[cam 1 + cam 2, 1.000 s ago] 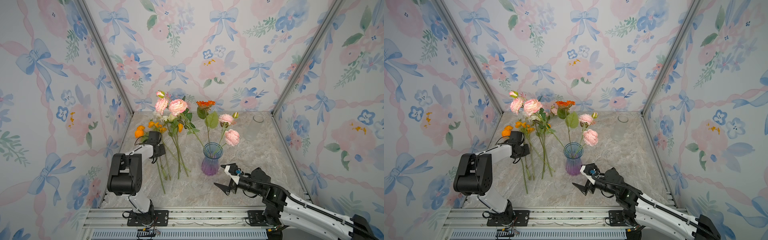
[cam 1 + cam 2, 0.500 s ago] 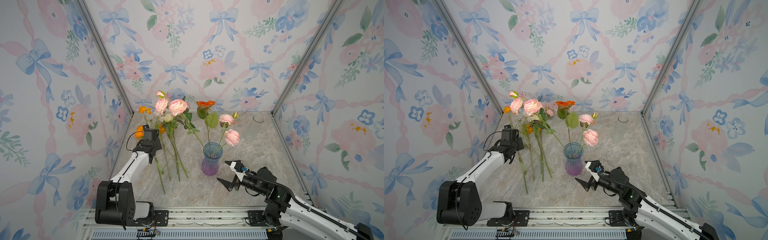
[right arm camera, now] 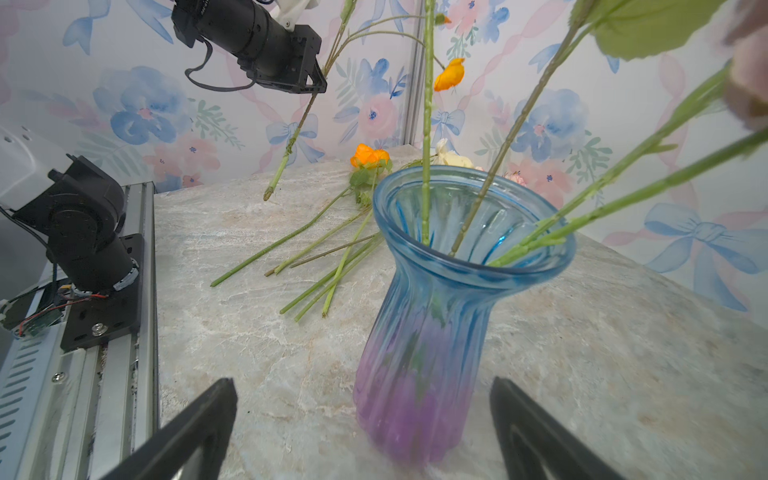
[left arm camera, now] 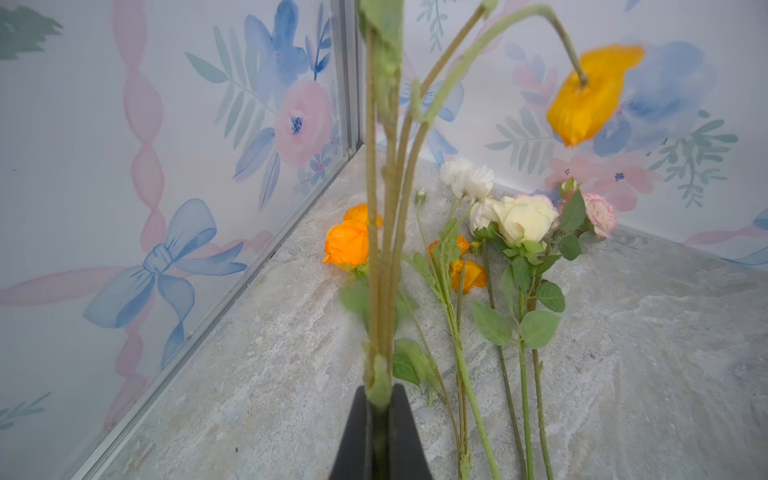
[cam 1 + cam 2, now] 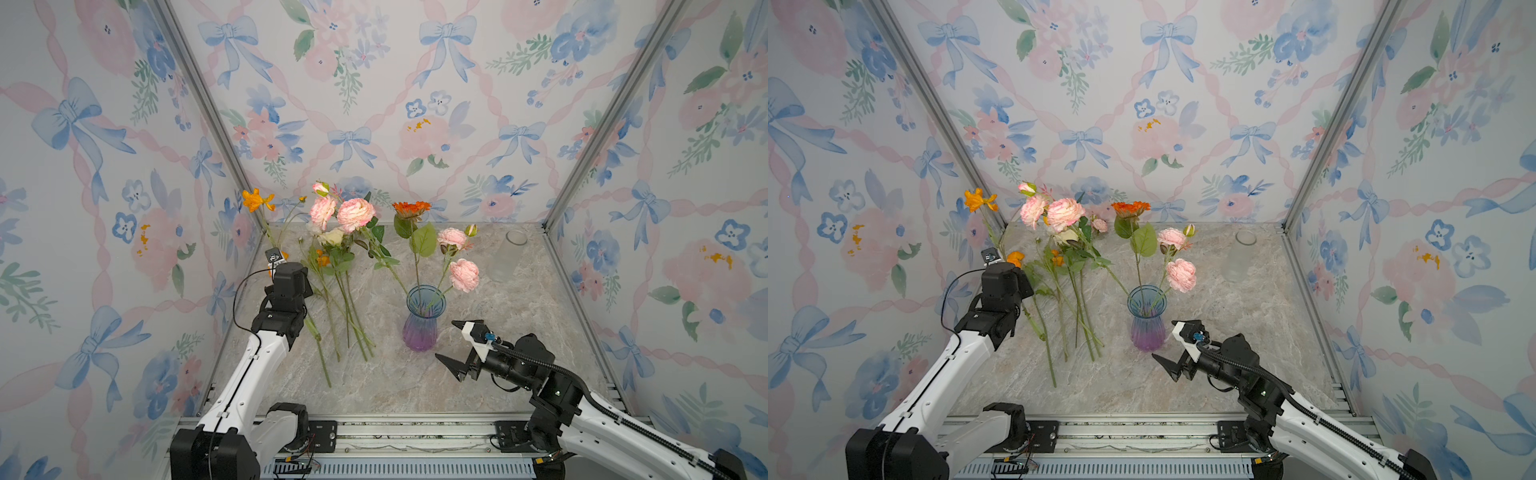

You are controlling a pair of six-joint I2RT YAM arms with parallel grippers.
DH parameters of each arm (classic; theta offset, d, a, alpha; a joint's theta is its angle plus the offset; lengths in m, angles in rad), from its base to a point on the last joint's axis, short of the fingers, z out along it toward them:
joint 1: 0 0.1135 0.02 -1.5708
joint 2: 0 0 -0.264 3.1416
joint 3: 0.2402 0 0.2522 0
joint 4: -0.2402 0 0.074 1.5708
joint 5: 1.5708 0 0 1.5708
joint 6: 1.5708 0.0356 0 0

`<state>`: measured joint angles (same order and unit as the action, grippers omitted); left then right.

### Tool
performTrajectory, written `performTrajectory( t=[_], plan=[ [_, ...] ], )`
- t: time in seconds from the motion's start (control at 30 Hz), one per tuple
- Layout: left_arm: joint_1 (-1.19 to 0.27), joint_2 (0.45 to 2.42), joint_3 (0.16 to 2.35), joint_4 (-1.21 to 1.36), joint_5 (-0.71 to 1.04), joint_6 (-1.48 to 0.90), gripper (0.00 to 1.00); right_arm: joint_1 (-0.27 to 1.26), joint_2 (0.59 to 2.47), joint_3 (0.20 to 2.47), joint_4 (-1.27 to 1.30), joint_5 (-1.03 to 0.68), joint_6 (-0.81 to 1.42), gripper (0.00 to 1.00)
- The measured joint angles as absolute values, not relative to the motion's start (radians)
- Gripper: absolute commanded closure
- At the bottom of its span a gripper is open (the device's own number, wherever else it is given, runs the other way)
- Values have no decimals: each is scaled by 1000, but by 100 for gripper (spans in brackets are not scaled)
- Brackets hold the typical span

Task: Arrange the flowers into the vase
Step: 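Lift the orange poppy bunch upright with the left gripper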

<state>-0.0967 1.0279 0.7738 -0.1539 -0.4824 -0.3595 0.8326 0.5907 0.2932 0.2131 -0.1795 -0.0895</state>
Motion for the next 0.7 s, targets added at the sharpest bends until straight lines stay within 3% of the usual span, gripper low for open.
performTrajectory(
  t=[0.37,0.7],
  plan=[
    [-84,917,767,-99,-501,-343,100,832,578,293,213,-195,-86,3],
    [-84,684,991,-47,-594,-284,100,832,583,293,214,-209,-78,3]
  ],
)
